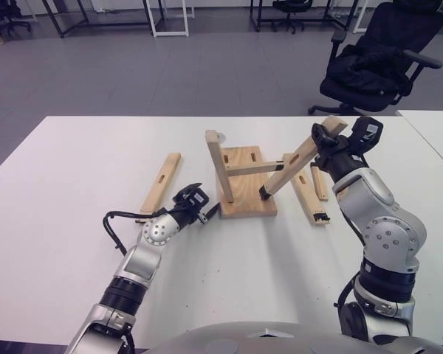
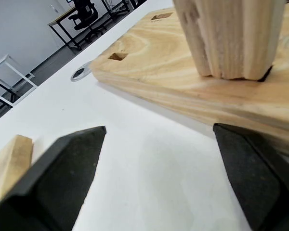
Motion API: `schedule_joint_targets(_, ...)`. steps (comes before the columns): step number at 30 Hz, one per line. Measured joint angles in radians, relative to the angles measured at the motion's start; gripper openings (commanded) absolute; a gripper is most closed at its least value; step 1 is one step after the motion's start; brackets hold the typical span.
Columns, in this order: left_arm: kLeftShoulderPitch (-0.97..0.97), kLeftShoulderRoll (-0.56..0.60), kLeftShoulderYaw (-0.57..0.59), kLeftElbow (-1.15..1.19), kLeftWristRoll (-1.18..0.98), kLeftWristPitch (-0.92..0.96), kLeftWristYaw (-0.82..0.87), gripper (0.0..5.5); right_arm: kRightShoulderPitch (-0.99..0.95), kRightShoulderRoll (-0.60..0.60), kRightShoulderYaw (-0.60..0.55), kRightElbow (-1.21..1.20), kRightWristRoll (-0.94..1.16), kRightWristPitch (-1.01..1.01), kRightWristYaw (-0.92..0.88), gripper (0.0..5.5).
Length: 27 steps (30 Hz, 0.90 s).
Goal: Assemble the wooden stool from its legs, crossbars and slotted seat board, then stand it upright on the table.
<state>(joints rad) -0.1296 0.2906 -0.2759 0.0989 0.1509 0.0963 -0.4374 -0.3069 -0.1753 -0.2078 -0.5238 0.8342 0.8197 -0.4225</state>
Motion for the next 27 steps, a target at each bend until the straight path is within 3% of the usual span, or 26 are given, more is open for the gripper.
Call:
schedule_joint_targets(3,-0.001,-0.039,-0.021,-0.038,-0.031,0.027,-0.033,4.12,-0.002,-0.058,0.047,-0.022,-0.078,-0.001,0.034,1.01)
schedule_joint_targets(10,-0.002,-0.040,-0.015,-0.064,-0.033,0.048,-0.041,4.12,0.036,-0.062,0.063,-0.015,-0.137,-0.045,0.139,1.01)
schedule_joint_targets(18,-0.003,-0.033,-0.009,-0.089,-0.033,0.043,-0.047,4.12,-0.063,-0.130,0.042,0.177,-0.096,-0.019,0.346,1.01)
schedule_joint_targets(27,-0.002,0.069,0.148,-0.213,-0.074,0.093,-0.050,4.12,-0.089,-0.196,0.095,0.209,-0.134,-0.008,0.451,1.01)
